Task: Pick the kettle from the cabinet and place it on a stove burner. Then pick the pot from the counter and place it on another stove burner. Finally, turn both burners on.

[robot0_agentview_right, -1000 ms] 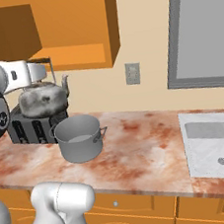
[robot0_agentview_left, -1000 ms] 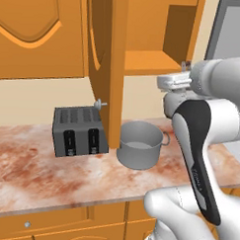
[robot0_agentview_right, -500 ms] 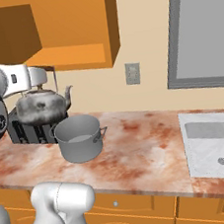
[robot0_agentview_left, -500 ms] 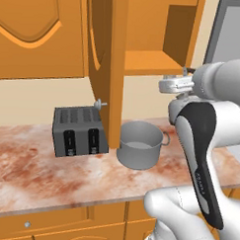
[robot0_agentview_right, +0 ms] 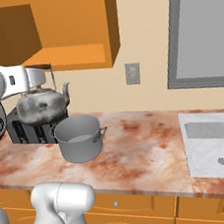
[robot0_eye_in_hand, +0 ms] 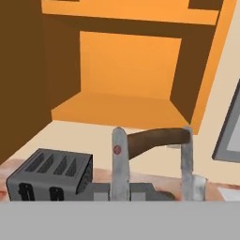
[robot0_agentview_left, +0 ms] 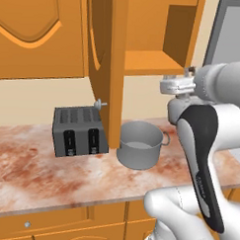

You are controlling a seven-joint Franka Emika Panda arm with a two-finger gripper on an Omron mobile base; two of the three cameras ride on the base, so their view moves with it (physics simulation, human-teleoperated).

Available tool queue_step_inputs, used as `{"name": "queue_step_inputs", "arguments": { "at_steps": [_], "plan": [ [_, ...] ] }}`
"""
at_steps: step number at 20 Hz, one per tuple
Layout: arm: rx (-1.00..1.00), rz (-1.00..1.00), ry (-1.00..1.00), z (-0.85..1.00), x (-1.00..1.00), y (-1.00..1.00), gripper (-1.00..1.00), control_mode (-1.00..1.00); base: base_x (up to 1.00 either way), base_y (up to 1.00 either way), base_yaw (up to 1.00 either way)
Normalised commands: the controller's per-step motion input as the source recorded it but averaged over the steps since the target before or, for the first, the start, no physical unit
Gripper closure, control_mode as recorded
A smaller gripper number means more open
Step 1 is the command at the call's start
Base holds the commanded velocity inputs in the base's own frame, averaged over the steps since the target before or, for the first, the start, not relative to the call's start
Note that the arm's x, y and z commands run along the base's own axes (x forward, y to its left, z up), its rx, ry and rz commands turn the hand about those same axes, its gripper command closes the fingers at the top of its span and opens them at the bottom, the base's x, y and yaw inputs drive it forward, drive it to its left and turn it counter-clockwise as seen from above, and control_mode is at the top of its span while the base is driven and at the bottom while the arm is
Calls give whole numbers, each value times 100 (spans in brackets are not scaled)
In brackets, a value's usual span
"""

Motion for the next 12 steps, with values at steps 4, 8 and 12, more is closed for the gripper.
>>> {"name": "queue_step_inputs", "arguments": {
  "at_steps": [4, 8, 12],
  "plan": [
    [0, -6, -12, 0, -38, -9, 100, -100, 0, 0, 0],
    [0, -10, -9, 0, -36, -18, 100, -100, 0, 0, 0],
    [0, -12, -6, 0, -31, -21, 100, -100, 0, 0, 0]
  ]
}}
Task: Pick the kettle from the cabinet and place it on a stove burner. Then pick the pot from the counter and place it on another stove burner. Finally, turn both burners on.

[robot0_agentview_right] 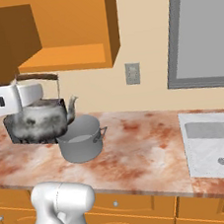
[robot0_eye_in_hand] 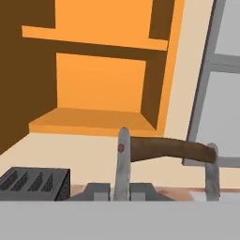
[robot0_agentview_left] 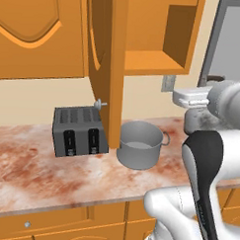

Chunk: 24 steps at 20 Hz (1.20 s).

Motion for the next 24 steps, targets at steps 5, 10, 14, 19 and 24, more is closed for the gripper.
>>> {"name": "queue_step_inputs", "arguments": {
  "at_steps": [5, 10, 14, 19, 24],
  "plan": [
    [0, -13, -4, 0, -25, -21, 100, -100, 0, 0, 0],
    [0, -11, -1, 0, -6, -10, 100, -100, 0, 0, 0],
    [0, -3, 0, 0, 0, 0, 100, -100, 0, 0, 0],
    [0, 0, 0, 0, 0, 0, 100, -100, 0, 0, 0],
    [0, 0, 0, 0, 0, -5, 100, -100, 0, 0, 0]
  ]
}}
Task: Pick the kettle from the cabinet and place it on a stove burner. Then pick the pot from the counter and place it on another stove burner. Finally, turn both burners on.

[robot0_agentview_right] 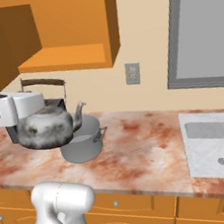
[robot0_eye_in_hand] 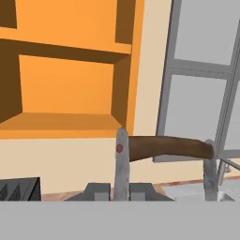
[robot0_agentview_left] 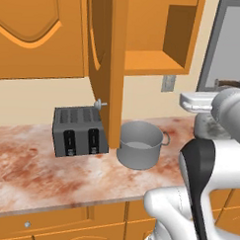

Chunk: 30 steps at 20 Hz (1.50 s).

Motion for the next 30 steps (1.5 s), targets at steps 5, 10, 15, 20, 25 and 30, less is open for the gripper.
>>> {"name": "queue_step_inputs", "arguments": {
  "at_steps": [5, 10, 15, 20, 25, 30],
  "plan": [
    [0, 0, 0, 0, 0, -8, 100, -100, 0, 0, 0],
    [0, 0, 0, 0, -1, -5, 100, 100, -2, 0, 0],
    [0, 0, 0, 0, 0, 0, 100, 100, -22, 0, -7],
    [0, 0, 0, 0, 0, 0, 100, 100, -25, -6, -16],
    [0, 0, 0, 0, 0, 0, 100, 100, -23, -5, -21],
    [0, 0, 0, 0, 0, 0, 100, 100, -25, -12, -24]
  ]
}}
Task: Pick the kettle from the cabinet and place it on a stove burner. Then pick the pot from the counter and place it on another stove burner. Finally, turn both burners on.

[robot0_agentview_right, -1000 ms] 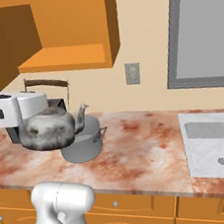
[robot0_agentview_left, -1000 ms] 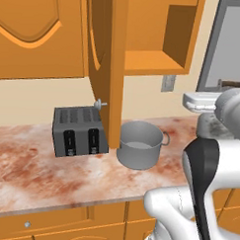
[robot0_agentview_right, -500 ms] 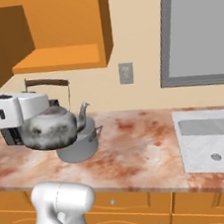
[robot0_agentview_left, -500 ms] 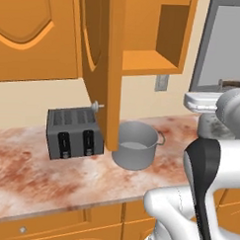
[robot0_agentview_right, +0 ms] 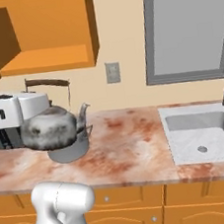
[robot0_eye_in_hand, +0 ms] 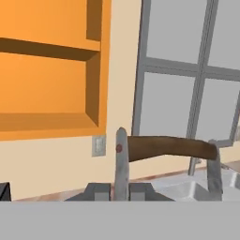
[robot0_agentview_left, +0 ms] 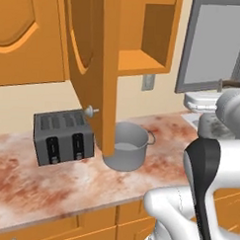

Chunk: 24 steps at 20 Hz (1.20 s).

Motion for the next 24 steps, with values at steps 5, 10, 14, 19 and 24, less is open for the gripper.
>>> {"name": "queue_step_inputs", "arguments": {
  "at_steps": [5, 10, 14, 19, 24],
  "plan": [
    [0, 0, 0, 0, 0, 0, 100, 100, -34, -39, -21],
    [0, 0, 0, 0, 0, 0, 100, 100, -36, -48, -17],
    [0, 0, 0, 0, 0, 0, 100, 100, -26, -53, -13],
    [0, 0, 0, 0, 0, 0, 100, 100, -20, -56, -12],
    [0, 0, 0, 0, 0, 0, 100, 100, -19, -61, -11]
  ]
}}
